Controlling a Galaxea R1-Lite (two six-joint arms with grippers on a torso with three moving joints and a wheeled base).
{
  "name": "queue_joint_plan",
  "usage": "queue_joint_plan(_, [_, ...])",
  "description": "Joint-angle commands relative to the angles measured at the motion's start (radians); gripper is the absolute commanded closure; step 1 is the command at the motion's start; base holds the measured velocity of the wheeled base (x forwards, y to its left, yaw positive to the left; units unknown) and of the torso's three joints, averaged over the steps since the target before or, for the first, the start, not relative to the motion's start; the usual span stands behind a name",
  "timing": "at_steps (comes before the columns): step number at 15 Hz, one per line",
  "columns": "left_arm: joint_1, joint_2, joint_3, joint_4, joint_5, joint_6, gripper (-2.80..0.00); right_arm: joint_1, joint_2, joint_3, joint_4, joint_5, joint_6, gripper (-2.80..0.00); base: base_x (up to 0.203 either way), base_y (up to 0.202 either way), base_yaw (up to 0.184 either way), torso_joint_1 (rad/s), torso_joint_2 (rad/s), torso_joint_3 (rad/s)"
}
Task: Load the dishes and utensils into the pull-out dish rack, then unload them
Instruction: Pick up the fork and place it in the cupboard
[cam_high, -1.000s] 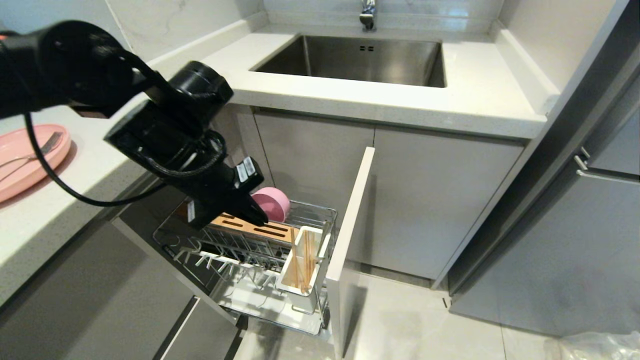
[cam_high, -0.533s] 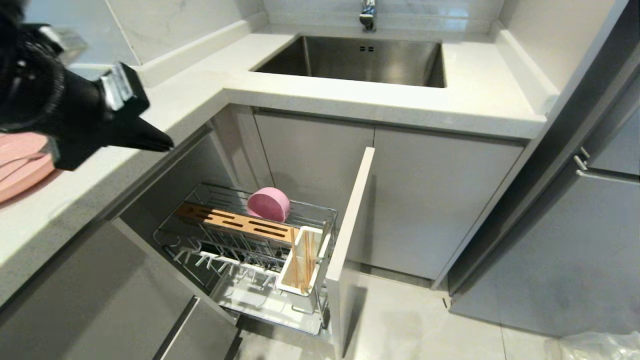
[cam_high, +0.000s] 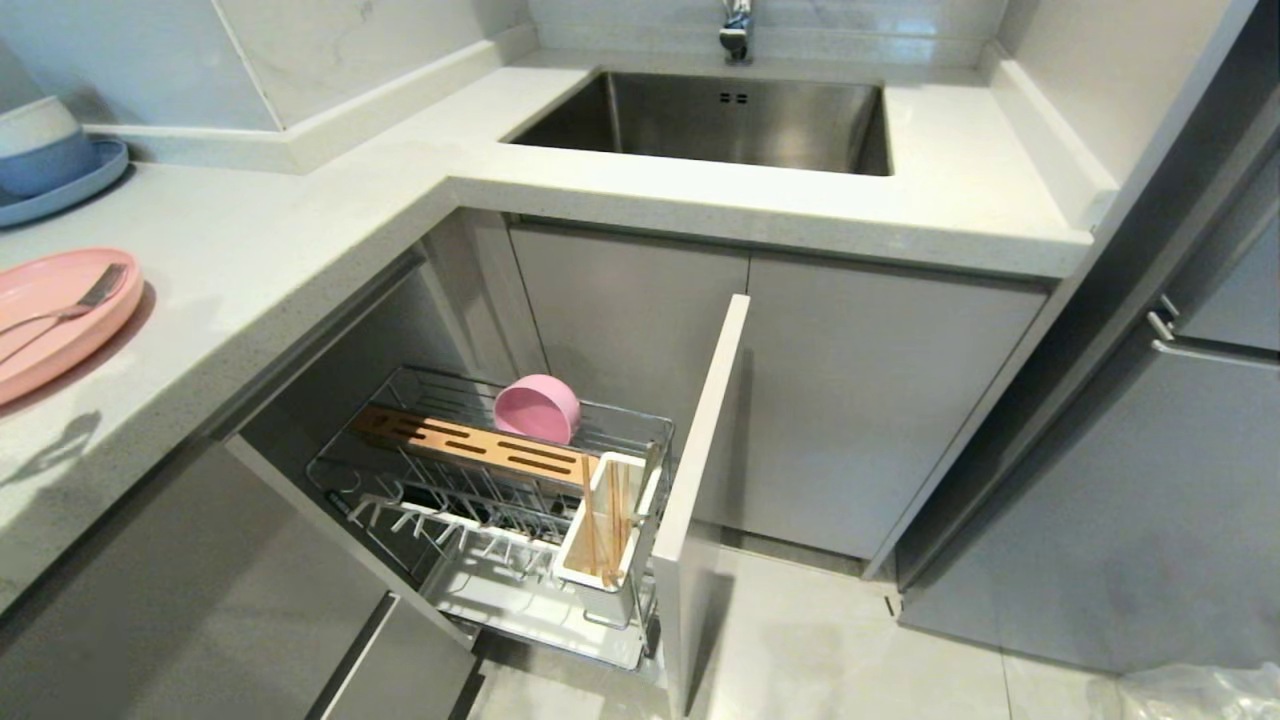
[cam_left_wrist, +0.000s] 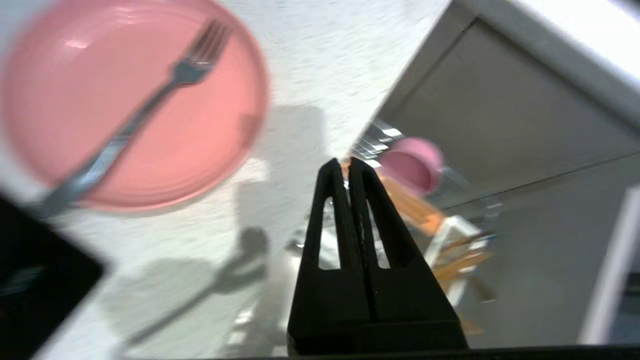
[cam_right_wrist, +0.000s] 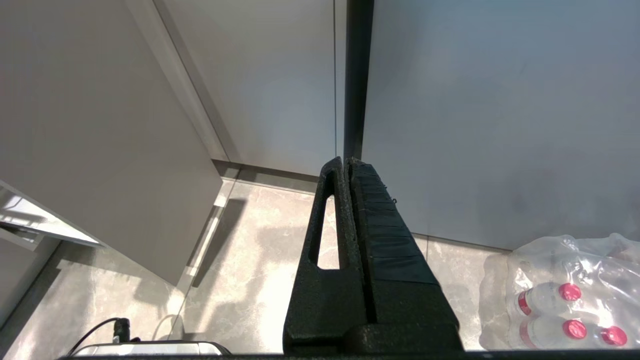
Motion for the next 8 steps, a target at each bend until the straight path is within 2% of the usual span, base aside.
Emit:
queue_joint_plan(1, [0.068, -0.052, 0.017, 0.021, -0.024, 0.079, 0.0, 0.0, 0.0, 0.002, 0.0, 0.0, 0.0, 0.0, 0.0, 0.0, 0.0, 0.0, 0.0, 0.0])
queue_joint_plan(4, [0.207, -0.096, 0.063, 0.104, -0.115, 0.225, 0.0, 0.0, 0.0, 0.002, 0.0, 0.0, 0.0, 0.0, 0.0, 0.0, 0.0, 0.0, 0.0, 0.0])
queue_joint_plan(8, [0.336, -0.105, 0.076, 0.155, -0.133, 0.361, 0.0, 0.0, 0.0, 0.002, 0.0, 0.0, 0.0, 0.0, 0.0, 0.0, 0.0, 0.0, 0.0, 0.0])
